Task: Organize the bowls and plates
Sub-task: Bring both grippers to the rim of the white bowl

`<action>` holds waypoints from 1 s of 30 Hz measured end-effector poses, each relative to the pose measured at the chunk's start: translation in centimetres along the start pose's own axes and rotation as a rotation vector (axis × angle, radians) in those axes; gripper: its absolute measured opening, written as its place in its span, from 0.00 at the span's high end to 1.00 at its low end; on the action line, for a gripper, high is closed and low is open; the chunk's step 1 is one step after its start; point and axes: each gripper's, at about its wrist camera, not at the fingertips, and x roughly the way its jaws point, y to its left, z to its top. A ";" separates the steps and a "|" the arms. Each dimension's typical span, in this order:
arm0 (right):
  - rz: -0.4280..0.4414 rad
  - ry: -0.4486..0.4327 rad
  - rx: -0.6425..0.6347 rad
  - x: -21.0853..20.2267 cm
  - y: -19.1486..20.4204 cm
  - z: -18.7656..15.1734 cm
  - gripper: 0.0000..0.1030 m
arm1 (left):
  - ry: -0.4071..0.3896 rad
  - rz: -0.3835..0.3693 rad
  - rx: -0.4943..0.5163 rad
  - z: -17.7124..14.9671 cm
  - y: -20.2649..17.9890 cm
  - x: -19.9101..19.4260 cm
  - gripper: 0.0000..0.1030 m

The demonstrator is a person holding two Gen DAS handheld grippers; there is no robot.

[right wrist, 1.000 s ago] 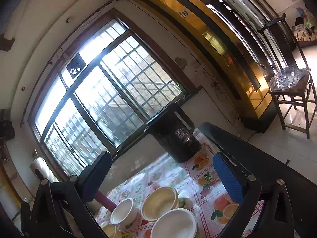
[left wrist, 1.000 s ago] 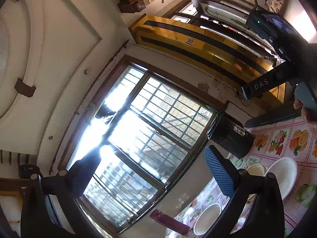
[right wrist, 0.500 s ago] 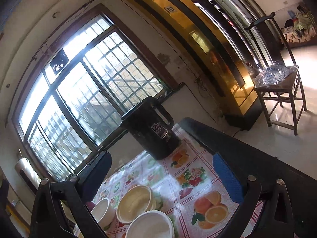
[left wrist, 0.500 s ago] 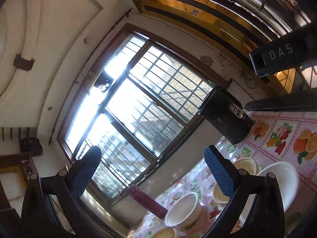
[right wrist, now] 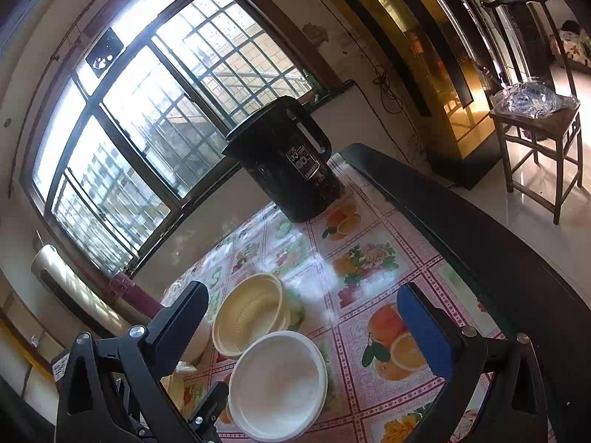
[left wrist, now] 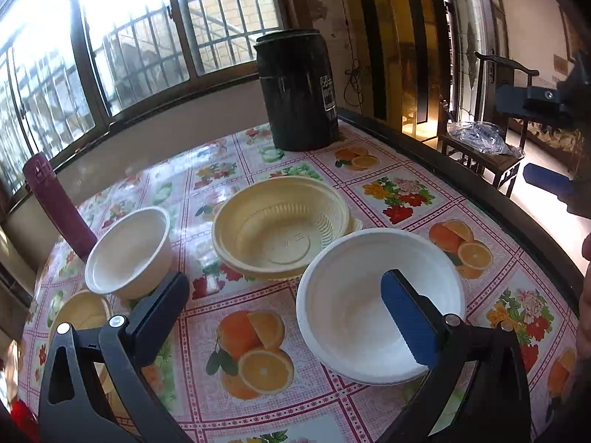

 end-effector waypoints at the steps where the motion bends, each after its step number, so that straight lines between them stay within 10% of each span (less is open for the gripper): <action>1: -0.006 0.013 -0.004 0.2 0.1 -0.2 0.00 | 0.009 0.013 -0.012 -0.2 0.4 0.2 0.00; 12: -0.007 0.139 0.001 3.5 0.0 -2.3 0.00 | 0.012 0.098 -0.054 -1.0 1.5 0.8 0.00; 30: -0.024 0.196 -0.026 4.8 0.5 -2.9 0.00 | 0.038 0.038 -0.075 -1.1 1.9 1.4 0.00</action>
